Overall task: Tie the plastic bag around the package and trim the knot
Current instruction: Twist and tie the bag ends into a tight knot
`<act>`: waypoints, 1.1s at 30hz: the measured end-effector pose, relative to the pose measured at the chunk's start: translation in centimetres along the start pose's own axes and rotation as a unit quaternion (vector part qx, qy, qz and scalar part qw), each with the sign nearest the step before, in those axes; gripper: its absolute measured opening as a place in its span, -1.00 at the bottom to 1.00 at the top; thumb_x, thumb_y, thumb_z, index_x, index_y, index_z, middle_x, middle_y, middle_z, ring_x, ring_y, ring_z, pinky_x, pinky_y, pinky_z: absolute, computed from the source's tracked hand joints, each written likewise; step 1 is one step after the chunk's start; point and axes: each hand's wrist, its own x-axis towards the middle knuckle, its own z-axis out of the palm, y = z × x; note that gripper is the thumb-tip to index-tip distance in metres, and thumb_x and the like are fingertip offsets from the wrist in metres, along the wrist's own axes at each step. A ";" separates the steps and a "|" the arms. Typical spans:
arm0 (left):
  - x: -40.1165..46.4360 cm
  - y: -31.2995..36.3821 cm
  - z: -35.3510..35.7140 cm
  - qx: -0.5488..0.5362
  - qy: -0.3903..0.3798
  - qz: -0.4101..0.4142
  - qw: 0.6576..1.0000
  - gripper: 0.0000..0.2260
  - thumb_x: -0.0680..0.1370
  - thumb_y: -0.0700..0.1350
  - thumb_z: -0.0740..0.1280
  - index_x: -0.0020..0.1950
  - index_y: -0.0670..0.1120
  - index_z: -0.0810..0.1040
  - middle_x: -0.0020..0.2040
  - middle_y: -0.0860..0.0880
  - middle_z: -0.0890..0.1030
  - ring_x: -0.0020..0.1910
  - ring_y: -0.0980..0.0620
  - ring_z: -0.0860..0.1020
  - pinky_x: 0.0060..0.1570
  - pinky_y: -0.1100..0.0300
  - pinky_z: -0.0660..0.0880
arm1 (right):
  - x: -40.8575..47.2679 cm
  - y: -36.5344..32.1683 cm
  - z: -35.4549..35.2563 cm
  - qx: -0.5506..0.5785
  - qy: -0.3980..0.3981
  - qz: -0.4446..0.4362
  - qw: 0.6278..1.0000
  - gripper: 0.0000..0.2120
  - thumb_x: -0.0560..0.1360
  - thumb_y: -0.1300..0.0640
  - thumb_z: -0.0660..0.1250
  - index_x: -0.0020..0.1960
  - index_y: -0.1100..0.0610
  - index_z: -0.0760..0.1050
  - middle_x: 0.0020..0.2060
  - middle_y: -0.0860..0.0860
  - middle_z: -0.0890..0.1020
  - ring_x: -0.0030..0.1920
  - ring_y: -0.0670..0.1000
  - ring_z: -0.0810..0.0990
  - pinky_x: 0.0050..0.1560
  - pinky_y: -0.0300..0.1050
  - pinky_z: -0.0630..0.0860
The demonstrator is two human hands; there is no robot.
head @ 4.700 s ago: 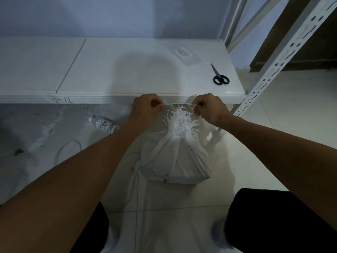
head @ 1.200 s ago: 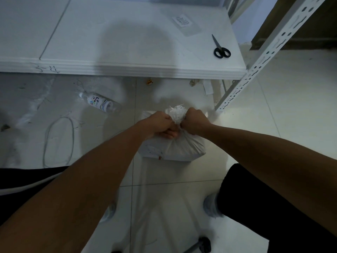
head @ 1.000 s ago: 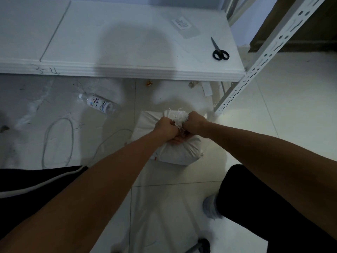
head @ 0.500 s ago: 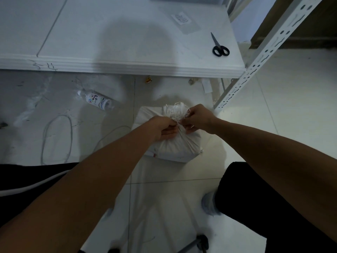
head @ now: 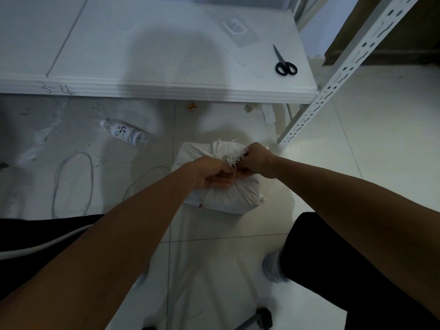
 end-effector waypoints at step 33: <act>0.4 0.2 2.1 -0.120 0.082 0.025 0.989 -0.86 0.54 -0.25 0.37 0.05 -0.29 0.61 -0.19 -0.14 0.67 -0.30 0.05 0.64 -0.32 0.22 0.65 | -0.7 0.9 -2.0 0.107 -0.062 0.041 0.991 -0.93 0.47 0.45 0.36 -0.08 0.34 0.56 -0.17 0.27 0.67 -0.11 0.19 0.69 0.00 0.04 0.67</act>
